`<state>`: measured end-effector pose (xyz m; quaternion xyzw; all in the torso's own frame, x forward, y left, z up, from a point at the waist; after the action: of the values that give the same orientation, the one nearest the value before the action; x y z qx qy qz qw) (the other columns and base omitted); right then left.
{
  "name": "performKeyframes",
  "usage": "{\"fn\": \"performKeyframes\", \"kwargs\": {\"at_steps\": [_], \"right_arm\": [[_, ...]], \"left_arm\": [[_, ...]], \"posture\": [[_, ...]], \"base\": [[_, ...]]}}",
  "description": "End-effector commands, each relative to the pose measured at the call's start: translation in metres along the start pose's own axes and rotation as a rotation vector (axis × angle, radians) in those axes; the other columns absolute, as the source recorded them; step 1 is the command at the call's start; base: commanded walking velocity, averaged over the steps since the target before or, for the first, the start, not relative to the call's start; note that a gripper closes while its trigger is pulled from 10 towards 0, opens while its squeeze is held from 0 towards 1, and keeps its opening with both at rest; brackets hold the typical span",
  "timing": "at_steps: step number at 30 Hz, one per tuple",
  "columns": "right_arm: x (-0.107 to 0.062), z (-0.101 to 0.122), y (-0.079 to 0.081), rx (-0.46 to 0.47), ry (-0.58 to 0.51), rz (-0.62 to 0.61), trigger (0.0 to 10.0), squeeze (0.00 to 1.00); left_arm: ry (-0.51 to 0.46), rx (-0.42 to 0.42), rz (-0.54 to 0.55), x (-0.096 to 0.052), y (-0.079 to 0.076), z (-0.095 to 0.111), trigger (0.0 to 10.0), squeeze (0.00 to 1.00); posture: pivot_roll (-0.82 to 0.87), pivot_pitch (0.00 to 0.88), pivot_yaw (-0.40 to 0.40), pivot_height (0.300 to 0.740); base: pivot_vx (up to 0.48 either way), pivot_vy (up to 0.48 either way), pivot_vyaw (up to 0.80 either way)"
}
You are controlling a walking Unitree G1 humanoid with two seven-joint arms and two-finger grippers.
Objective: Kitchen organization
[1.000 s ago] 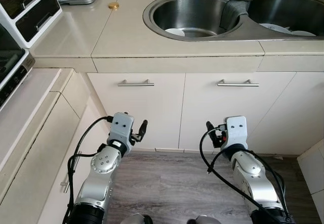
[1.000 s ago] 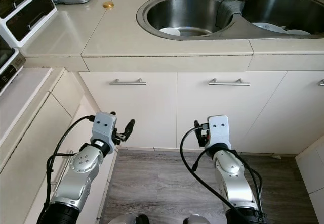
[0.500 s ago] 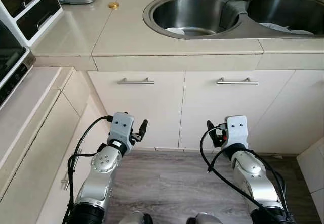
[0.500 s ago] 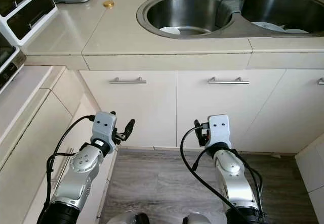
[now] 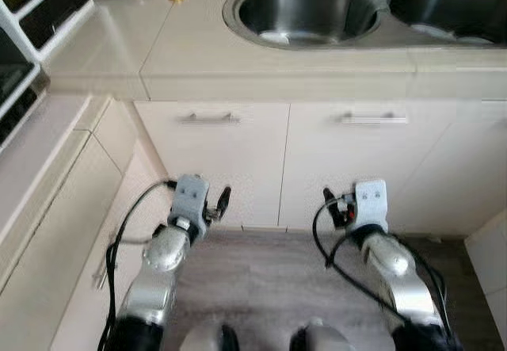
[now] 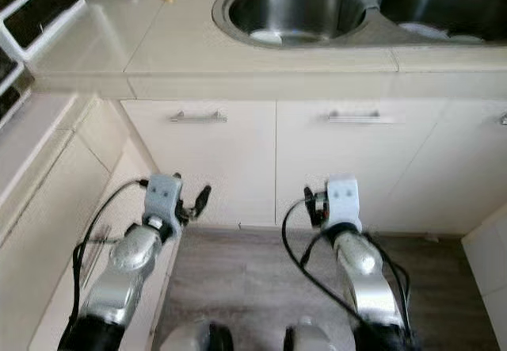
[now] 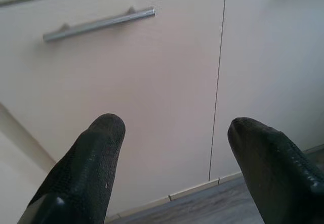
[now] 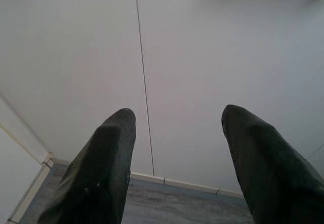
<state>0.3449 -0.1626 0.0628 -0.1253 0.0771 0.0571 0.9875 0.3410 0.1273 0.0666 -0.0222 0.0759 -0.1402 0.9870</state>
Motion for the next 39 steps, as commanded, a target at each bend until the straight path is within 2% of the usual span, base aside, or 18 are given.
{"fn": "performKeyframes", "kwargs": {"at_steps": [1,21,32,39], "right_arm": [[-0.0010,-0.0012,0.0007,0.014,0.006,-0.003,10.0,0.00],[-0.0009,-0.0014,0.0002,0.009,0.009,-0.001,10.0,0.00],[-0.0003,-0.0029,0.0012,0.001,0.017,0.005,10.0,0.00],[-0.0009,-0.0001,0.0002,0.013,0.000,-0.001,10.0,0.00]], "left_arm": [[0.005,-0.008,0.009,-0.0021,0.0038,-0.0009,10.0,0.00],[0.005,-0.014,0.008,-0.0017,0.0031,-0.0006,10.0,0.00],[0.003,-0.016,0.008,-0.0017,0.0029,-0.0003,10.0,0.00],[0.003,-0.016,0.007,-0.0017,0.0031,-0.0005,10.0,0.00]], "posture": [[-0.08,0.083,0.057,0.638],[-0.08,0.084,0.056,0.638],[-0.08,0.084,0.055,0.678],[-0.08,0.085,0.055,0.678]], "base": [[0.000,0.000,0.00],[0.000,0.000,0.00],[0.000,0.000,0.00],[0.000,0.000,0.00]]}}
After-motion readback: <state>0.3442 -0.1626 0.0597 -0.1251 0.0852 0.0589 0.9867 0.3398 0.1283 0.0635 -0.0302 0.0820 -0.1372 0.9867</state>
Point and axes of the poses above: a point about 5 cm out from each wrist's last joint towards the gripper, its own x axis pointing out of the wrist towards the gripper, its own z axis along the axis of the wrist's last joint, y = z × x, the point moved 6 cm from there along x, pointing out of the wrist towards the gripper, and after that the axes turned 11 degrees about -x, right-handed, at the moved point
